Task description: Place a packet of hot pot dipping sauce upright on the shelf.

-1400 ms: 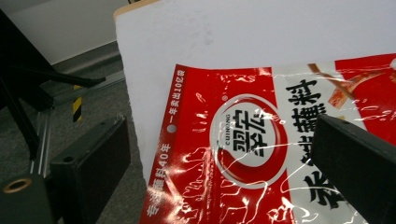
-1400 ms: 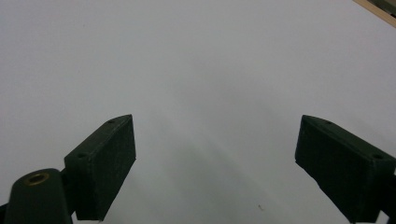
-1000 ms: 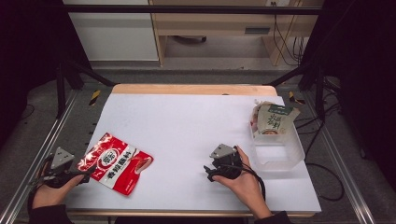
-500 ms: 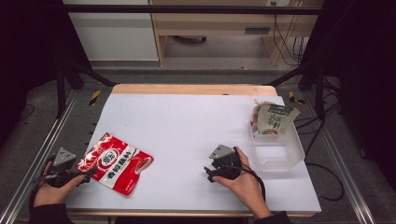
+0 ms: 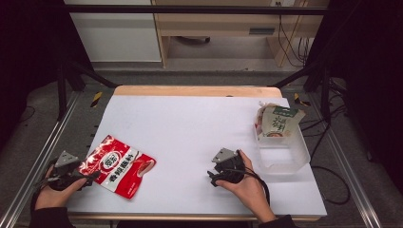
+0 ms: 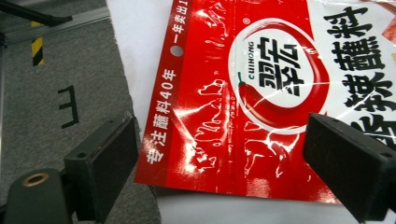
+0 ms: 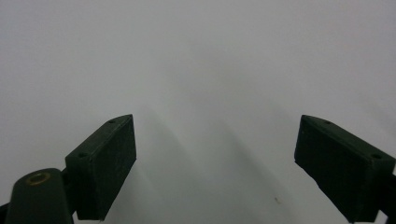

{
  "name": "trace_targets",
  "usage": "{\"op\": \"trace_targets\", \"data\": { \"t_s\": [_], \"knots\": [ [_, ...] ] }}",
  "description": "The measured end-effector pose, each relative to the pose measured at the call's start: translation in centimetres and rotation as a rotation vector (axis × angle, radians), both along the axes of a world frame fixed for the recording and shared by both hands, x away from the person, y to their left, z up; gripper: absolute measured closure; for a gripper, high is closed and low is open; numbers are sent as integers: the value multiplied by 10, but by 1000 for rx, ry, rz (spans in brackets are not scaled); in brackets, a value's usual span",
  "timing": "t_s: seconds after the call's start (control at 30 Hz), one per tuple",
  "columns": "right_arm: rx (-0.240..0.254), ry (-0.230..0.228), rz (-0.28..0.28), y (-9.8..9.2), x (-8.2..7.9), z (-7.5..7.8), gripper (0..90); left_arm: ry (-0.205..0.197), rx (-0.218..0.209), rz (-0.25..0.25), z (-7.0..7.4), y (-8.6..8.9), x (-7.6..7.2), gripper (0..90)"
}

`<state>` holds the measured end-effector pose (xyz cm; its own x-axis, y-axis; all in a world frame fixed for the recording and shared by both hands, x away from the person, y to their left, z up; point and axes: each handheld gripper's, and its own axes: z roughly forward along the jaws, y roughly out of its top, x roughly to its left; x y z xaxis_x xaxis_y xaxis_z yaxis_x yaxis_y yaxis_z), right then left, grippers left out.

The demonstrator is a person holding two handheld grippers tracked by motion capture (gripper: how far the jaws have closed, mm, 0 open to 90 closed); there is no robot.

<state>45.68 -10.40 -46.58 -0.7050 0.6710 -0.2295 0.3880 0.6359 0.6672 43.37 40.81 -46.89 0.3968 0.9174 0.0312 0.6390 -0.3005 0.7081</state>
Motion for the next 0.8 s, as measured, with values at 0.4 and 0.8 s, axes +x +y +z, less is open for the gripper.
{"op": "trace_targets", "data": {
  "t_s": [0.4, 0.8],
  "knots": [
    [-2, 1, -3, 0, 0, 0, 133, -11, -79, -17, 11, -6, -8, 240],
    [-7, 2, 3, 1, 0, -1, 134, -1, -70, -5, 13, -9, -4, 608]
  ]
}}
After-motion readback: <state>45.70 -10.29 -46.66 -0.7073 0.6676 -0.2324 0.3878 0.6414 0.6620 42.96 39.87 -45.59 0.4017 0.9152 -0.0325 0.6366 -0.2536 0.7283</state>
